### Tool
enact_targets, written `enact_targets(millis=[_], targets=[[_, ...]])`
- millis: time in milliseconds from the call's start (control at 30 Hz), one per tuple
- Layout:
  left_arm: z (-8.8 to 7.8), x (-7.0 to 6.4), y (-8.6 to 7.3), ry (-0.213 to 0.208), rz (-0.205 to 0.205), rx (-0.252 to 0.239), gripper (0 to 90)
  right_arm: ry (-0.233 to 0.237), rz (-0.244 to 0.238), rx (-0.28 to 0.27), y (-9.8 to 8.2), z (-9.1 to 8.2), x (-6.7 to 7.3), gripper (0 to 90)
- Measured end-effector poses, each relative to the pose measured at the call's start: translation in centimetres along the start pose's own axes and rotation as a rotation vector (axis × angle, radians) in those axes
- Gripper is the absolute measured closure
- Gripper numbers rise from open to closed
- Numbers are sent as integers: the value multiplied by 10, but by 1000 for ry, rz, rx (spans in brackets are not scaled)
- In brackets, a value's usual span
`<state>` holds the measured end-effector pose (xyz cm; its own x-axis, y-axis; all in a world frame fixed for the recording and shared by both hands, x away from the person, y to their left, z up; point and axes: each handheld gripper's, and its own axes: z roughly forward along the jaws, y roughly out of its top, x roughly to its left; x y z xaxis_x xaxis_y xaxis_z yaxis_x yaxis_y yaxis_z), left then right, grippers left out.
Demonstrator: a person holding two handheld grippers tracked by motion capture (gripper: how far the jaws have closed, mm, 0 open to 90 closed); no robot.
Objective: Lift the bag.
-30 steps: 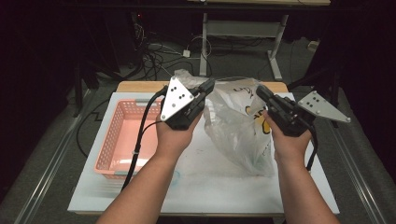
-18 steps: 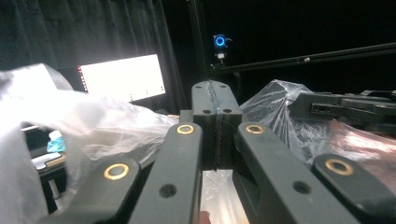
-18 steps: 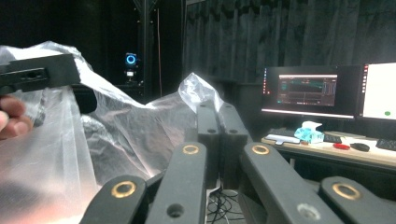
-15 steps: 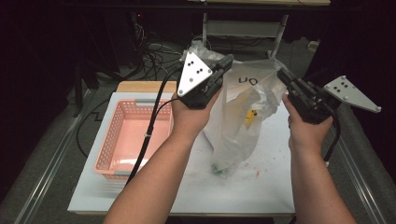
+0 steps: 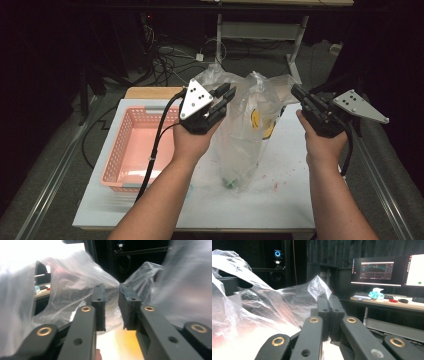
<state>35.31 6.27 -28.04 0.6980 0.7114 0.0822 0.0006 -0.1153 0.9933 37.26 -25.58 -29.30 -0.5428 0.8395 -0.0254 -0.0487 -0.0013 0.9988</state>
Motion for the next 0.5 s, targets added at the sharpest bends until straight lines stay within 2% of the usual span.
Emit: enact_targets(millis=[133,200,400,500], targets=[[-16,-7,-5,-17,20,17,673,-12,-6,9,0,1,-1,900],[-26,-9,-9,-9,32,15,655,-15,-6,14,0,1,-2,900],[-57,-12,-27,-22,-11,13,579,-28,-6,24,-1,1,-5,900],[-69,-16,-41,-34,-21,40,562,-24,-15,29,-1,0,-6,900]])
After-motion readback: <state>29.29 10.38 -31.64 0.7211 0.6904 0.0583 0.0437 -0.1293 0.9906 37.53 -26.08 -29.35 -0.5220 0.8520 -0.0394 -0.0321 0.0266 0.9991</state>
